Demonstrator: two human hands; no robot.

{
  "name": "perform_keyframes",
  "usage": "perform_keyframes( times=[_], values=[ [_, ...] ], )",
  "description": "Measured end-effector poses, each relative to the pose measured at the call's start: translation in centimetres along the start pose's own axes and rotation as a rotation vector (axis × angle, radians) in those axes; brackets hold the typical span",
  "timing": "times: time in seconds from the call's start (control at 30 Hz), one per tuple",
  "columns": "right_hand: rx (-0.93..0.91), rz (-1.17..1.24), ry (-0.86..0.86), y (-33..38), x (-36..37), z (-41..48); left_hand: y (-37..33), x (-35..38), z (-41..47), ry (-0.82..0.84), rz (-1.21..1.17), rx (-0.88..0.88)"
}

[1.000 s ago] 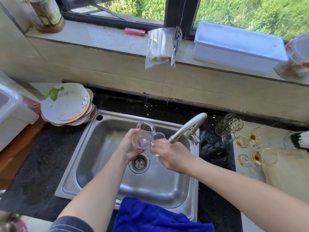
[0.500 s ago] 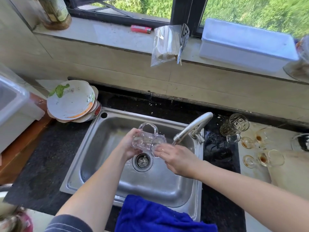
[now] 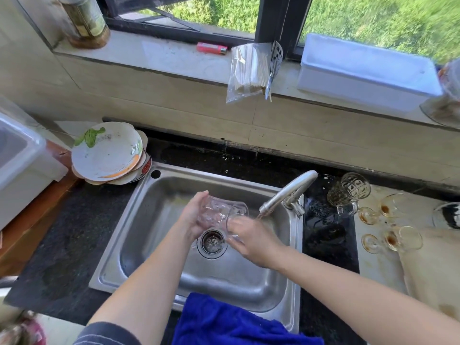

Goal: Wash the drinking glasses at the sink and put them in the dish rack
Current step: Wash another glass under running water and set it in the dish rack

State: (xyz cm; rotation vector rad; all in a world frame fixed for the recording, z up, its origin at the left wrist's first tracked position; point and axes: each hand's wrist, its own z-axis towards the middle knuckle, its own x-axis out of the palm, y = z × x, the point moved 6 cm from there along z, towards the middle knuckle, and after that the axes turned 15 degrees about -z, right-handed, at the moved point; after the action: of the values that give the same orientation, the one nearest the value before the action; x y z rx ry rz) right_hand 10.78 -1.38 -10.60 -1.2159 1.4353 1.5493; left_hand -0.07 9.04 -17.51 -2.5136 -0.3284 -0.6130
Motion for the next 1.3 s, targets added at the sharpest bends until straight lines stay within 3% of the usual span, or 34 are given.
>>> perform_keyframes(
  times=[0.07,0.2,0.37,0.53,0.63,0.73,0.83,0.97,1.03,1.13,1.2,1.3],
  values=[
    [-0.147,-0.251,-0.093,-0.6,-0.4,-1.5,-0.5,-1.0,0.2,-0.06,0.053,-0.008],
    [-0.142,-0.459,-0.093,0.7,0.2,1.0,1.8,0.2,-0.4,-0.063,0.052,-0.093],
    [-0.238,-0.4,-0.119,-0.7,-0.8,-1.5,0.8,-1.0,-0.5,-0.14,0.006,-0.051],
    [-0.114,-0.358,-0.026,0.6,0.0,1.1,1.8,1.0,-1.0,-0.049,0.089,-0.096],
    [-0.188,-0.248,-0.105,-1.1,-0.7,-1.2,0.1,-0.1,-0.9,-0.094,0.148,-0.042],
    [-0.171,-0.277,-0.106,-0.6,-0.8,-0.3,1.1,0.3,-1.1,-0.035,0.203,-0.135],
    [-0.047,-0.278,-0.018,0.3,-0.5,1.2,1.9,0.6,-1.5,0.002,0.237,-0.176],
    [0.369,0.209,-0.023,-1.5,-0.8,0.6,2.5,-0.3,-1.7,0.016,0.119,-0.102],
    [0.459,0.374,-0.046,-0.9,-0.4,0.7,3.1,0.2,-1.5,0.021,0.096,-0.065],
    [0.341,0.384,0.06,0.2,-0.4,-0.3,2.1,-0.1,-1.2,-0.079,0.096,-0.027],
    [0.125,0.193,0.162,0.5,-1.4,-1.3,1.2,-0.9,-1.0,-0.123,0.139,-0.018],
    [-0.054,-0.218,0.231,0.5,-1.9,-0.6,1.9,-0.4,-0.7,-0.137,0.216,-0.067]
  ],
)
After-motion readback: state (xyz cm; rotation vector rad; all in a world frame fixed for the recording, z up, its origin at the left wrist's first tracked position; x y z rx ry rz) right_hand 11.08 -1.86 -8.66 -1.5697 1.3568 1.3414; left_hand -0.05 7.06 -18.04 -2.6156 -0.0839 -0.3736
